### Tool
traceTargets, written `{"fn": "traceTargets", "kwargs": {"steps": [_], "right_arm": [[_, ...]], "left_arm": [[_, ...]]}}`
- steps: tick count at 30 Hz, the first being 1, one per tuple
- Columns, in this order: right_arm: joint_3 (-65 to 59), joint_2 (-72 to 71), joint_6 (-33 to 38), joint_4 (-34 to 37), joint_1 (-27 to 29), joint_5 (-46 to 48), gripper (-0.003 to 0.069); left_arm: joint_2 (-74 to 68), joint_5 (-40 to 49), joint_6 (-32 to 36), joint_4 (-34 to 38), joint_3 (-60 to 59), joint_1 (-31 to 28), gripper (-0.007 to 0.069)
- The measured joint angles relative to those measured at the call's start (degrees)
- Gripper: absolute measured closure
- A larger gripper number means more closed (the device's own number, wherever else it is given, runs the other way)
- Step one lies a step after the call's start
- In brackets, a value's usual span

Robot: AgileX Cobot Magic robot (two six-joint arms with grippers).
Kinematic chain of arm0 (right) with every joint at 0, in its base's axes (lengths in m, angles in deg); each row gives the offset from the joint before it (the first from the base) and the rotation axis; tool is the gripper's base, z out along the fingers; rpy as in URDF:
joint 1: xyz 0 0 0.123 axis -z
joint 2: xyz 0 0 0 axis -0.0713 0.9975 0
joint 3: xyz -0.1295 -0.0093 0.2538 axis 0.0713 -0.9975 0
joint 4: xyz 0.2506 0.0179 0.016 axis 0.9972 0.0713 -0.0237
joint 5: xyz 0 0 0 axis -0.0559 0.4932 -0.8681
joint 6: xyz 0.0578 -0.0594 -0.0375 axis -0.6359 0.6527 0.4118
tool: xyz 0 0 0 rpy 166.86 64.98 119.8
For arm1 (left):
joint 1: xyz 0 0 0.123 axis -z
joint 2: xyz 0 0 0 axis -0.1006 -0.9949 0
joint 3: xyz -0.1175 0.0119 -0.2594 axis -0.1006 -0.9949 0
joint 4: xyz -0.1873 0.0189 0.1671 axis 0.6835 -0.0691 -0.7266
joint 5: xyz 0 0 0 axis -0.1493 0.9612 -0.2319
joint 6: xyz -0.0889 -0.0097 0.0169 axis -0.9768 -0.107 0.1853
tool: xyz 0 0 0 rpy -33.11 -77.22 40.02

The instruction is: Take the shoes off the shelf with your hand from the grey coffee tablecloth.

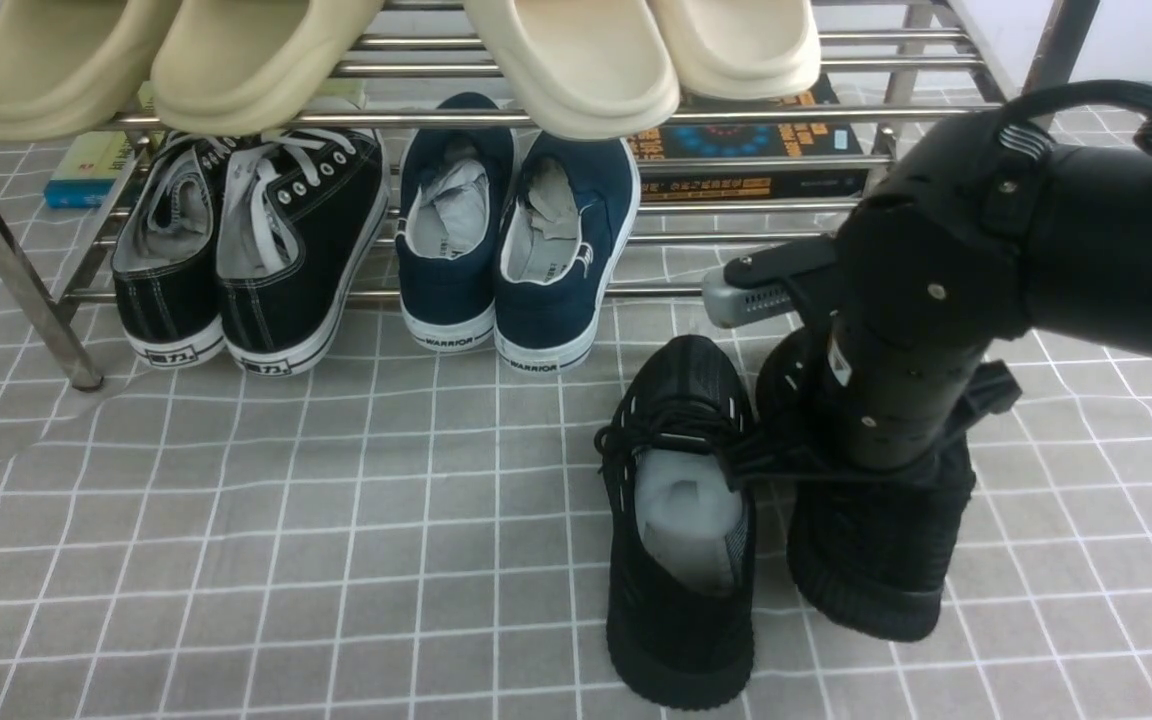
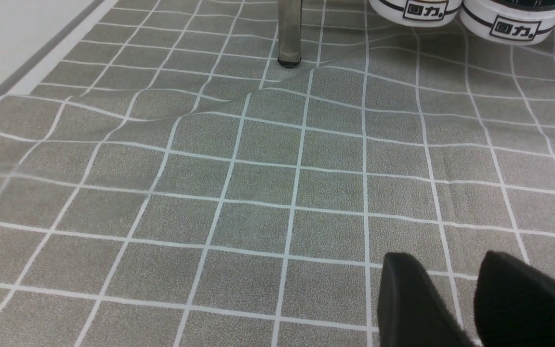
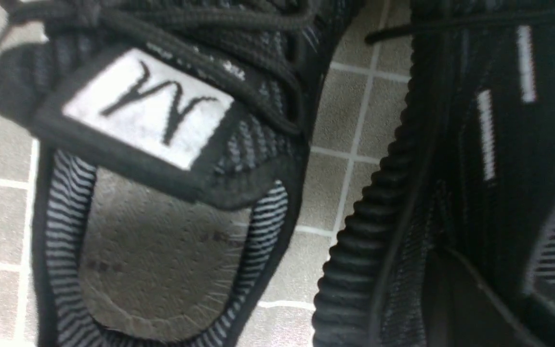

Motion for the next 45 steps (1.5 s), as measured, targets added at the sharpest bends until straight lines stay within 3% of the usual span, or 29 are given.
{"fn": "traceTargets", "kwargs": {"steps": [4, 5, 7, 8, 10, 12, 20, 25, 27, 31, 32, 37, 45], "right_arm": [[0.0, 0.1, 0.0, 1.9, 0.0, -0.2, 0.0491], [0.1, 0.1, 0.1, 3.4, 0.0, -0.2, 0.0414], [0.3, 0.1, 0.4, 4.2, 0.0, 0.0, 0.0383], [1.2, -0.2, 2.2, 5.1, 0.0, 1.6, 0.0333], [2.9, -1.4, 4.4, 5.6, 0.0, 3.9, 0.0316], [4.6, -2.9, 6.5, 5.7, 0.0, 6.3, 0.0322], [6.3, -20.3, 14.4, 3.0, 0.0, 11.2, 0.066], [-2.3, -33.4, 15.4, 2.8, 0.0, 11.1, 0.0674], [-9.1, -39.7, 15.5, 2.7, 0.0, 7.0, 0.0674], [-23.9, -48.9, 15.6, 2.7, 0.0, -9.8, 0.0674], [-29.3, -51.2, 15.6, 2.7, 0.0, -17.9, 0.0673], [-42.0, -55.1, 15.6, 2.7, 0.0, -35.1, 0.0671], [-49.4, -55.9, 15.6, 2.7, 0.0, -38.8, 0.0665]], "left_arm": [[0.0, 0.0, 0.0, 0.0, 0.0, 0.0, 0.0384], [0.0, 0.0, 0.0, 0.0, 0.0, 0.0, 0.0384], [0.0, 0.0, 0.0, 0.0, 0.0, 0.0, 0.0384], [0.0, 0.0, 0.0, 0.0, 0.0, 0.0, 0.0384], [0.0, 0.0, 0.0, 0.0, 0.0, 0.0, 0.0384], [0.0, 0.0, 0.0, 0.0, 0.0, 0.0, 0.0384], [0.0, 0.0, 0.0, 0.0, 0.0, 0.0, 0.0384], [0.0, 0.0, 0.0, 0.0, 0.0, 0.0, 0.0384], [0.0, 0.0, 0.0, 0.0, 0.0, 0.0, 0.0384], [0.0, 0.0, 0.0, 0.0, 0.0, 0.0, 0.0384], [0.0, 0.0, 0.0, 0.0, 0.0, 0.0, 0.0384], [0.0, 0.0, 0.0, 0.0, 0.0, 0.0, 0.0384], [0.0, 0.0, 0.0, 0.0, 0.0, 0.0, 0.0384]]}}
